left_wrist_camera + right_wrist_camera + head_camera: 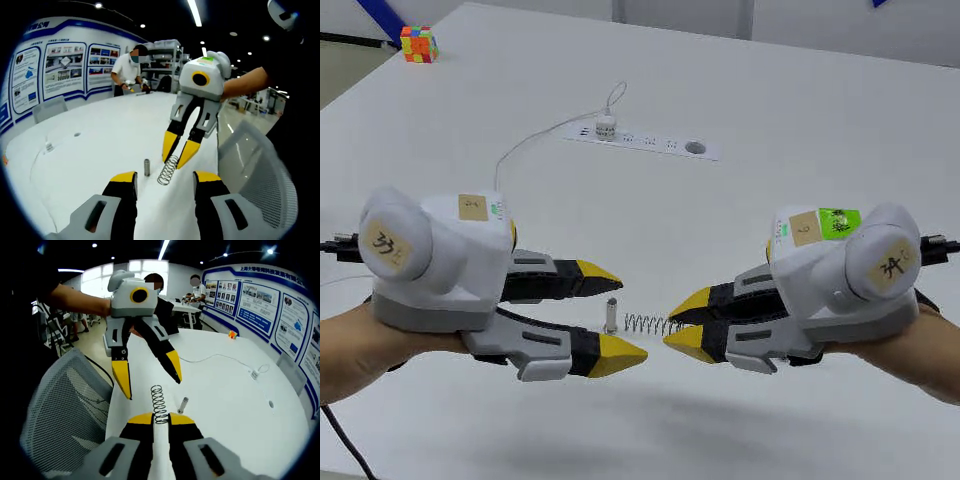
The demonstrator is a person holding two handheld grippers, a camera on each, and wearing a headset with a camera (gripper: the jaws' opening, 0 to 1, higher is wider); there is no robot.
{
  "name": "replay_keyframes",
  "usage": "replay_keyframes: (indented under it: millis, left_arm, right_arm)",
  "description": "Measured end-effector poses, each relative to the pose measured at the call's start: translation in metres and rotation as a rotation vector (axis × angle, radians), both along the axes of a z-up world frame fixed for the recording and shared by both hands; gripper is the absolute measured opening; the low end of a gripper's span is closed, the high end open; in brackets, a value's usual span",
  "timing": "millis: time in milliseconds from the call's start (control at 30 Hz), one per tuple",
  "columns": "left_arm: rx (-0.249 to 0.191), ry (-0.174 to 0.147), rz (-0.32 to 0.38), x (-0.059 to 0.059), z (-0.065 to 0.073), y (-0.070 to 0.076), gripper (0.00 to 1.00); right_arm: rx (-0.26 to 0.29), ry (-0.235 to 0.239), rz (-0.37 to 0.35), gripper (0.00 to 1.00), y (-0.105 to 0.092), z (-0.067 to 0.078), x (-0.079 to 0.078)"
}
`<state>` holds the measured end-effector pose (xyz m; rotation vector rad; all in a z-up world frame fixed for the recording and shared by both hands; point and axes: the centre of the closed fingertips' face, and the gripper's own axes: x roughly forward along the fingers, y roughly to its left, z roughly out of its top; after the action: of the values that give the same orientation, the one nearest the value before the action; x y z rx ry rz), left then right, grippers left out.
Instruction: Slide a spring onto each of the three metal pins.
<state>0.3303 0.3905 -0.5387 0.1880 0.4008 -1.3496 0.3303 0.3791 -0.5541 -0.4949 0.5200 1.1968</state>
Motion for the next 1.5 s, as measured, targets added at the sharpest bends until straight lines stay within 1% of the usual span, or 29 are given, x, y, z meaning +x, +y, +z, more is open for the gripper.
replay_keyframes:
  millis: [67,133,200,267,333,367,467,533,633,733,833,900,933,1033,1100,1133,1167,1233,1267,1367,1400,1500]
  left_arm:
    - [0.014,-0.009,-0.012,-0.001,-0.002,-0.002,0.45]
    - [0.021,-0.031,-0.025,-0.001,-0.003,-0.003,0.42]
    - [0.021,-0.031,-0.028,-0.001,-0.004,-0.004,0.37]
    - [0.021,-0.031,-0.032,0.000,-0.004,-0.005,0.36]
    - [0.021,-0.039,-0.041,-0.001,-0.004,-0.006,0.35]
    - [0.021,-0.042,-0.045,-0.001,-0.003,-0.006,0.33]
    - [0.035,-0.053,-0.053,-0.001,-0.004,-0.005,0.29]
    - [0.043,-0.057,-0.055,0.000,-0.006,-0.004,0.28]
    - [0.056,-0.059,-0.065,-0.002,-0.009,-0.003,0.25]
    - [0.057,-0.058,-0.068,-0.003,-0.009,-0.002,0.21]
    - [0.063,-0.058,-0.070,-0.004,-0.011,-0.002,0.18]
    - [0.064,-0.053,-0.080,-0.006,-0.011,-0.003,0.16]
    - [0.065,-0.056,-0.084,-0.007,-0.011,-0.003,0.14]
    - [0.077,-0.068,-0.088,-0.008,-0.011,-0.004,0.13]
    - [0.107,-0.103,-0.098,-0.008,-0.012,-0.004,0.12]
    - [0.123,-0.129,-0.117,-0.009,-0.012,-0.005,0.11]
    - [0.130,-0.142,-0.123,-0.009,-0.011,-0.005,0.11]
    - [0.128,-0.150,-0.138,-0.010,-0.011,-0.005,0.10]
    - [0.129,-0.160,-0.139,-0.009,-0.011,-0.004,0.10]
    - [0.122,-0.162,-0.147,-0.011,-0.010,-0.005,0.10]
    - [0.121,-0.169,-0.143,-0.010,-0.009,-0.005,0.10]
    - [0.111,-0.170,-0.136,-0.009,-0.007,-0.005,0.10]
  right_arm:
    - [0.001,-0.004,0.010,0.11,0.001,0.002,-0.001]
    - [-0.006,-0.007,0.021,0.11,0.001,0.002,-0.002]
    - [-0.008,-0.010,0.023,0.11,0.002,0.003,-0.002]
    - [-0.006,-0.013,0.030,0.11,0.004,0.005,-0.002]
    - [-0.013,-0.022,0.038,0.11,0.005,0.007,-0.001]
    - [-0.017,-0.022,0.040,0.11,0.006,0.007,-0.001]
    - [-0.026,-0.026,0.052,0.11,0.007,0.007,0.000]
    - [-0.031,-0.030,0.057,0.11,0.008,0.007,0.000]
    - [-0.039,-0.031,0.067,0.11,0.008,0.007,-0.001]
    - [-0.054,-0.030,0.075,0.11,0.007,0.003,-0.003]
    - [-0.051,-0.030,0.080,0.11,0.008,0.002,-0.005]
    - [-0.048,-0.029,0.081,0.11,0.009,0.003,-0.006]
    - [-0.048,-0.031,0.081,0.11,0.009,0.003,-0.005]
    - [-0.051,-0.031,0.086,0.11,0.008,0.004,-0.006]
    - [-0.051,-0.034,0.087,0.11,0.008,0.005,-0.006]
    - [-0.051,-0.036,0.088,0.11,0.008,0.006,-0.005]
    - [-0.051,-0.037,0.090,0.11,0.008,0.006,-0.006]
    - [-0.049,-0.032,0.095,0.11,0.007,0.006,-0.007]
    - [-0.045,-0.031,0.094,0.11,0.007,0.007,-0.007]
    - [-0.031,-0.012,0.100,0.12,0.005,0.008,-0.008]
    - [-0.026,-0.014,0.100,0.12,0.005,0.009,-0.008]
    - [-0.017,-0.022,0.094,0.13,0.005,0.011,-0.007]
